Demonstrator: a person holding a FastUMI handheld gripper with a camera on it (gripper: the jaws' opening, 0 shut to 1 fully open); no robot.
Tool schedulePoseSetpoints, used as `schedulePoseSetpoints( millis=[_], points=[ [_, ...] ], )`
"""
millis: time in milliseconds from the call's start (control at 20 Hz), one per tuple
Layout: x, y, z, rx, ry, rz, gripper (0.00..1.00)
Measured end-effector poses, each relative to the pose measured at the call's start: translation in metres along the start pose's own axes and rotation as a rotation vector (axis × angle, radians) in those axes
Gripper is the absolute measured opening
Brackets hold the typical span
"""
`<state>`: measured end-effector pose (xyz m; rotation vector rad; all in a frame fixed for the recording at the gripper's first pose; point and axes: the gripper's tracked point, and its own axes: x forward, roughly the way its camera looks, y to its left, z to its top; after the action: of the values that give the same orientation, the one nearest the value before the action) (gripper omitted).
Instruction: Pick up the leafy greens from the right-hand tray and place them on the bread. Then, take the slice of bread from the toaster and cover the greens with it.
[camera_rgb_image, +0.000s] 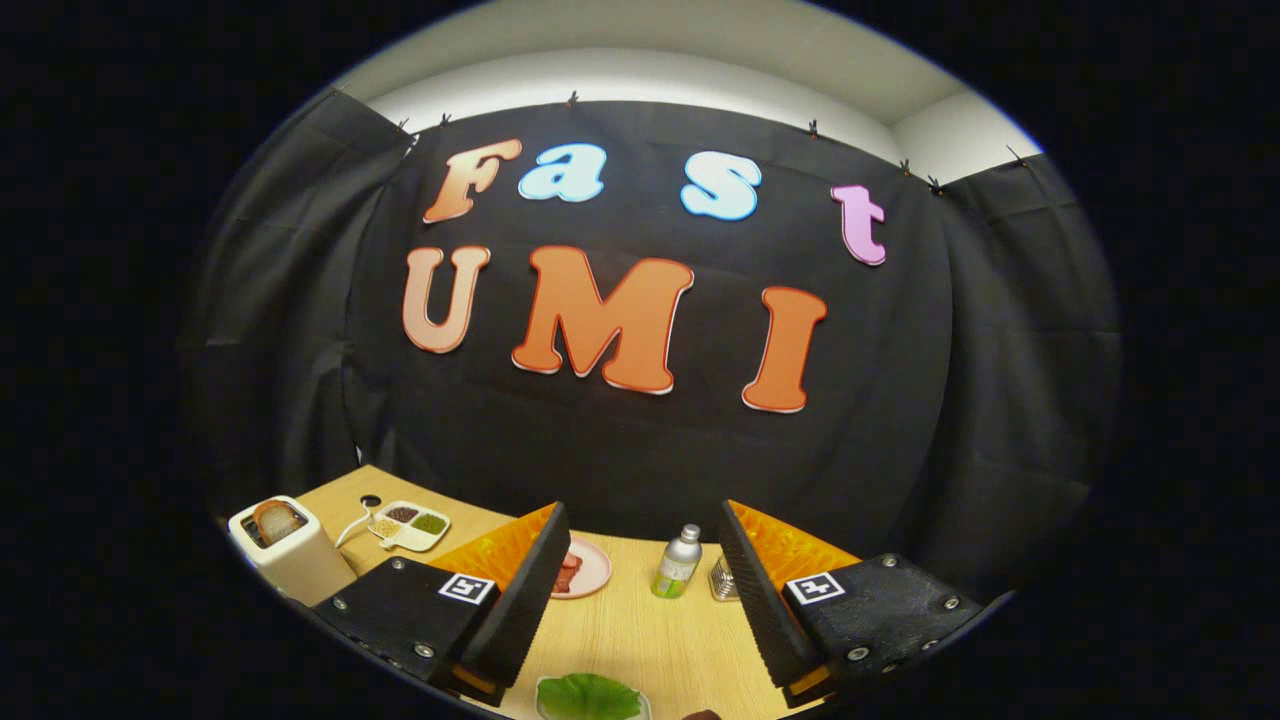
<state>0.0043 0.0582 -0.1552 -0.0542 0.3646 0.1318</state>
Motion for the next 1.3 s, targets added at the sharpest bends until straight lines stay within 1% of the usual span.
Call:
schedulePoseSetpoints(
  millis=[200, 350, 650, 900, 1050, 1150, 1300],
  points=[
    [0.007, 0.006, -0.056, -0.012, 0.144, 0.033, 0.9],
    [0.008, 0.018, -0.11, -0.024, 0.296, 0.073, 0.91],
    [0.008, 0.03, -0.187, -0.015, 0.506, 0.118, 0.91],
    [-0.001, 0.046, -0.262, 0.027, 0.727, 0.165, 0.91],
    [-0.016, 0.057, -0.313, 0.035, 0.896, 0.2, 0.91],
    [-0.026, 0.061, -0.335, 0.049, 0.986, 0.213, 0.9],
    [-0.027, 0.062, -0.349, 0.056, 1.033, 0.205, 0.9]
  ],
)
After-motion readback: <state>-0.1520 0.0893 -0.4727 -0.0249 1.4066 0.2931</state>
